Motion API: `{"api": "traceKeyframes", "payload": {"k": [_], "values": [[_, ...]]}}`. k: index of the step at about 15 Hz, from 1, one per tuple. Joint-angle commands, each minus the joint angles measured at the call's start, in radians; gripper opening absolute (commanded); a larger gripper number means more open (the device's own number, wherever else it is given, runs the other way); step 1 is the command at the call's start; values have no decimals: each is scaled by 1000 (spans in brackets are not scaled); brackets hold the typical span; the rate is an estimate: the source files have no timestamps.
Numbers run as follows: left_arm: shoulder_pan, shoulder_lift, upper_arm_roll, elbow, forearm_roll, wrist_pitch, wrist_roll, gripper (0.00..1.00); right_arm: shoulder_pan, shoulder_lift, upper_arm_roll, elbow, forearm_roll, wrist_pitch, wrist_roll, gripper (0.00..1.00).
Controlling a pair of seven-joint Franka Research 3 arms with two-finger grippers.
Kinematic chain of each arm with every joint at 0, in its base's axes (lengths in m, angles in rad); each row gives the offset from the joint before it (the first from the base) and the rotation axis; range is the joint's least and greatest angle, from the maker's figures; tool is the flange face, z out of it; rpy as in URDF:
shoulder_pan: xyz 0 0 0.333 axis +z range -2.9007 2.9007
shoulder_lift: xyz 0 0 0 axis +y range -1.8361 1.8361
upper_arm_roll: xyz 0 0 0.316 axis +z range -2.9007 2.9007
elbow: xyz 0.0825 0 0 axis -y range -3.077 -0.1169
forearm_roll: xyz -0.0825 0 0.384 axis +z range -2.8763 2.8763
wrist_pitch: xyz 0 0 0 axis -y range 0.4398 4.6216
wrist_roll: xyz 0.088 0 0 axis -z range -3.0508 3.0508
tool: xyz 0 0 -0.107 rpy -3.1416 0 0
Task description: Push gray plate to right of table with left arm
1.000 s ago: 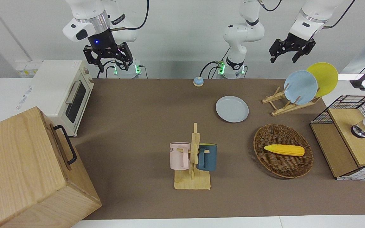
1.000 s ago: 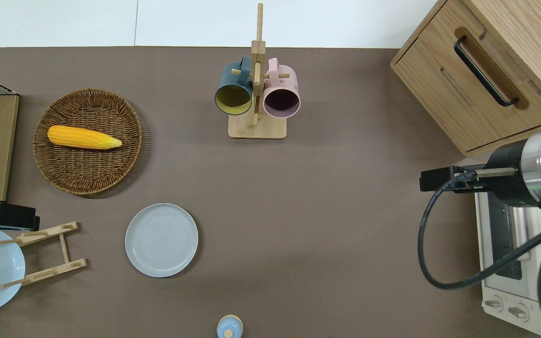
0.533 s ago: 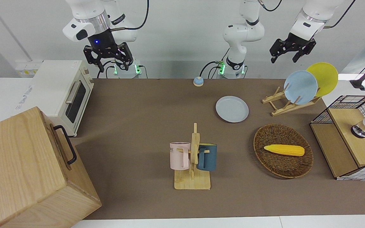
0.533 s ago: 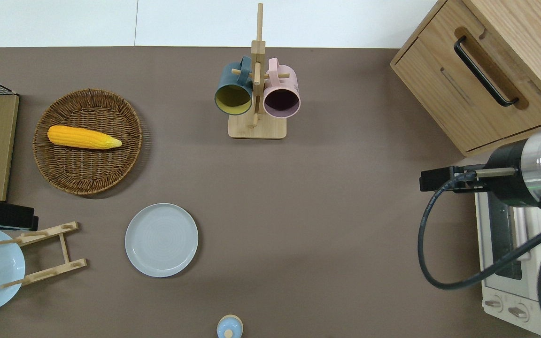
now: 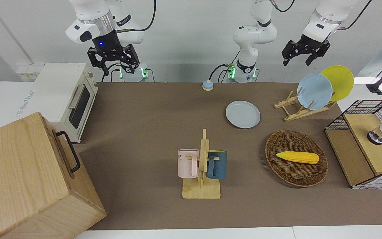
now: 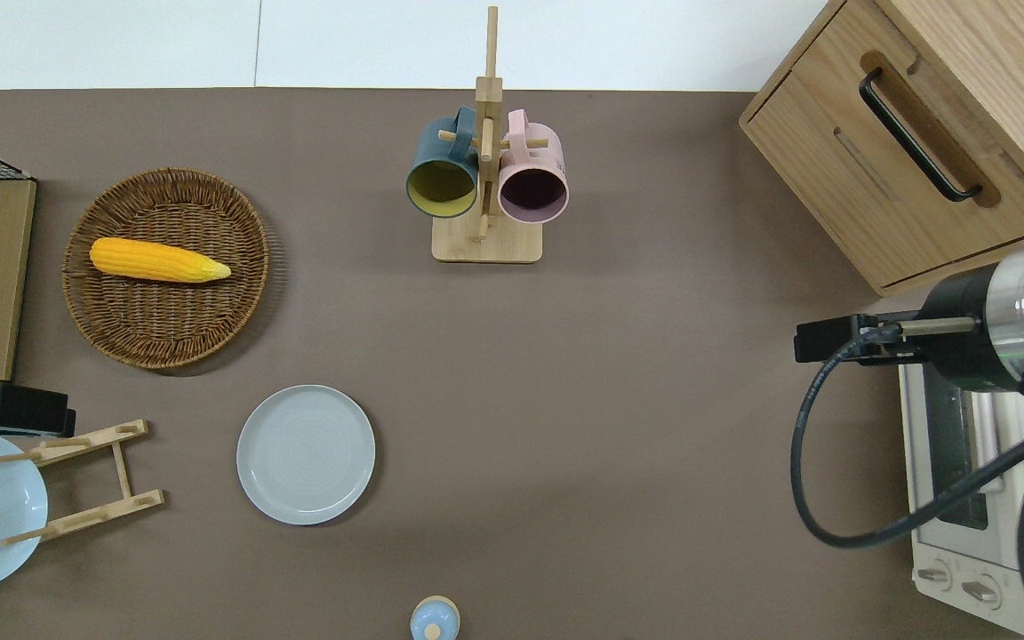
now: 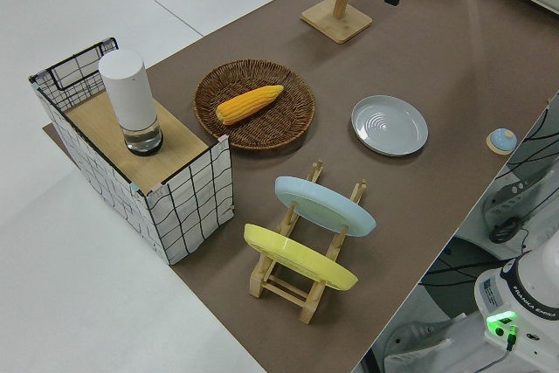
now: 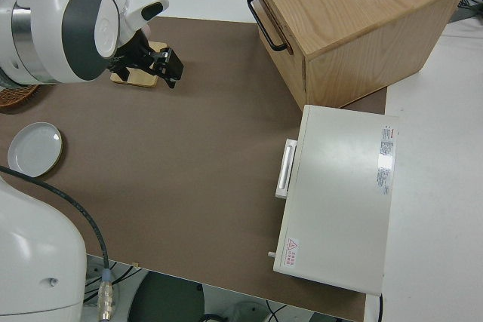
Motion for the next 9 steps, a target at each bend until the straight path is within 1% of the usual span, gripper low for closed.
{"api": "traceKeyframes", "payload": {"k": [1,3,5,9], "values": [[-9,-15,1,-13,12,-10,10,991,-6,6,3,14,16,-5,2,996],[-9,-42,1,-66,9,39,5,991,-6,6,3,14,16,-5,2,996],[-3,-74,9,-137,-19,93,2,991,-6,6,4,14,16,-5,2,996],[-3,-82,12,-189,-34,151,2,987,-6,6,4,14,16,-5,2,996]]}}
